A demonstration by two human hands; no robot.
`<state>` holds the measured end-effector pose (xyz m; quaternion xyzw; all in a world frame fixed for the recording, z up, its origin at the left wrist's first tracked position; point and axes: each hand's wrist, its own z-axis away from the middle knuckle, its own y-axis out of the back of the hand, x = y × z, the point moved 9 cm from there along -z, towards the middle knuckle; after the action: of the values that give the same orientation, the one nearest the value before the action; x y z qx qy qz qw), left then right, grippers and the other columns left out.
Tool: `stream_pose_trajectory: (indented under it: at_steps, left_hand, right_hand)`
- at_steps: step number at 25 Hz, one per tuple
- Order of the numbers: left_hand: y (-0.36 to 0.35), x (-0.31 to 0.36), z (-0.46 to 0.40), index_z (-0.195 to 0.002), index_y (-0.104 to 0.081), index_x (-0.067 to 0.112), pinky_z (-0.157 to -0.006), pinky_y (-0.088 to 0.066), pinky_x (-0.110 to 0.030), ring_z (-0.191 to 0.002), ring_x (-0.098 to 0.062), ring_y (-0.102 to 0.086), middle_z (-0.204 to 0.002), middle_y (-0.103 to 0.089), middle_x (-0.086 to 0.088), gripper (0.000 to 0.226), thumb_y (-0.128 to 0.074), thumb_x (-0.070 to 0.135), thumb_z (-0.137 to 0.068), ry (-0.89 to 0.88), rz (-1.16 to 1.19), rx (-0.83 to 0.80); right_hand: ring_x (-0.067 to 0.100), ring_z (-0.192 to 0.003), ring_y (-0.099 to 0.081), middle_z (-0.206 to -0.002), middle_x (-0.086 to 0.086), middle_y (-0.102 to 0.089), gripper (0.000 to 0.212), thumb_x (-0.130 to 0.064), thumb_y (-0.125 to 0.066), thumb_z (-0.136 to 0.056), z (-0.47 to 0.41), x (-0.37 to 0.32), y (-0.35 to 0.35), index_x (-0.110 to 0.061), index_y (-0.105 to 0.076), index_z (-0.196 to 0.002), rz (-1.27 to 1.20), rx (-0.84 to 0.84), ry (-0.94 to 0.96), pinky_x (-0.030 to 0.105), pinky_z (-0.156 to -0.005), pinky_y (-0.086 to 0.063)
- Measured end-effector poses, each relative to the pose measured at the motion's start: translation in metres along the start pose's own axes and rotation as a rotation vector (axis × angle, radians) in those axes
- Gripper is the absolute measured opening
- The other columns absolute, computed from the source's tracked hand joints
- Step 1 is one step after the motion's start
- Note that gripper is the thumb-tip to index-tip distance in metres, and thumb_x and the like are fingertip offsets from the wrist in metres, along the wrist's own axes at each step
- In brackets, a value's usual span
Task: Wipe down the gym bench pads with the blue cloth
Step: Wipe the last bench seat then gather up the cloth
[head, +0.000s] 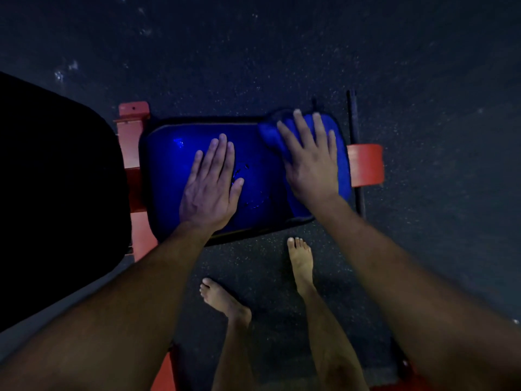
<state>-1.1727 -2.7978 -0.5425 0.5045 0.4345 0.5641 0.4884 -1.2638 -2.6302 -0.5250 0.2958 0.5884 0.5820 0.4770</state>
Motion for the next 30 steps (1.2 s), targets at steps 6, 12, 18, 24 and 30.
stream_pose_trajectory:
  at_steps: [6,12,18,24,30]
  left_hand:
    - [-0.003,0.0,0.001,-0.163,-0.009,0.006,-0.129,0.004,-0.039,-0.159,-0.02,0.0,-0.172,-0.003,-0.01,0.069,-0.024,0.044,-0.107,0.0,0.003,0.019]
    - [-0.005,0.0,0.001,-0.163,-0.011,0.006,-0.129,-0.001,-0.042,-0.159,-0.021,-0.001,-0.172,-0.004,-0.01,0.069,-0.024,0.044,-0.107,-0.011,0.014,0.042]
    - [0.0,0.0,-0.001,-0.163,-0.009,0.005,-0.129,0.001,-0.04,-0.159,-0.021,-0.001,-0.172,-0.002,-0.011,0.073,-0.021,0.05,-0.106,-0.015,0.005,0.005]
    - [0.02,-0.051,0.032,-0.162,-0.009,0.002,-0.127,0.009,-0.034,-0.158,-0.024,0.001,-0.17,0.003,-0.013,0.074,-0.024,0.049,-0.107,0.111,0.142,0.073]
    - [0.014,-0.069,0.044,-0.16,-0.021,0.0,-0.129,0.0,-0.04,-0.158,-0.028,-0.011,-0.169,-0.015,-0.019,0.066,-0.029,0.039,-0.107,0.117,0.053,0.129]
  right_hand:
    - [0.034,-0.152,-0.011,-0.164,0.002,-0.022,0.065,-0.026,-0.053,-0.091,0.081,-0.011,-0.015,-0.028,-0.035,-0.153,0.031,-0.048,0.104,0.059,-0.12,-0.011]
    - [0.031,-0.146,-0.029,-0.16,0.001,-0.031,0.051,-0.033,-0.043,-0.099,-0.061,-0.007,-0.005,-0.026,-0.038,-0.149,-0.024,-0.036,-0.037,0.053,-0.117,-0.026]
    - [0.032,-0.151,-0.018,-0.163,0.001,-0.026,0.063,-0.015,-0.051,-0.09,0.011,-0.009,0.001,-0.025,-0.037,-0.151,-0.106,0.044,0.007,0.056,-0.12,-0.017]
    - [0.021,-0.153,-0.012,-0.162,-0.002,-0.026,0.074,0.013,-0.052,-0.085,0.133,-0.011,0.009,-0.024,-0.041,-0.148,-0.448,-0.053,-0.076,0.051,-0.123,-0.015]
    - [0.028,-0.147,-0.028,-0.16,0.005,-0.031,0.047,-0.025,-0.042,-0.102,-0.003,-0.057,0.057,-0.021,-0.039,-0.15,-0.322,0.059,-0.021,0.054,-0.121,-0.018]
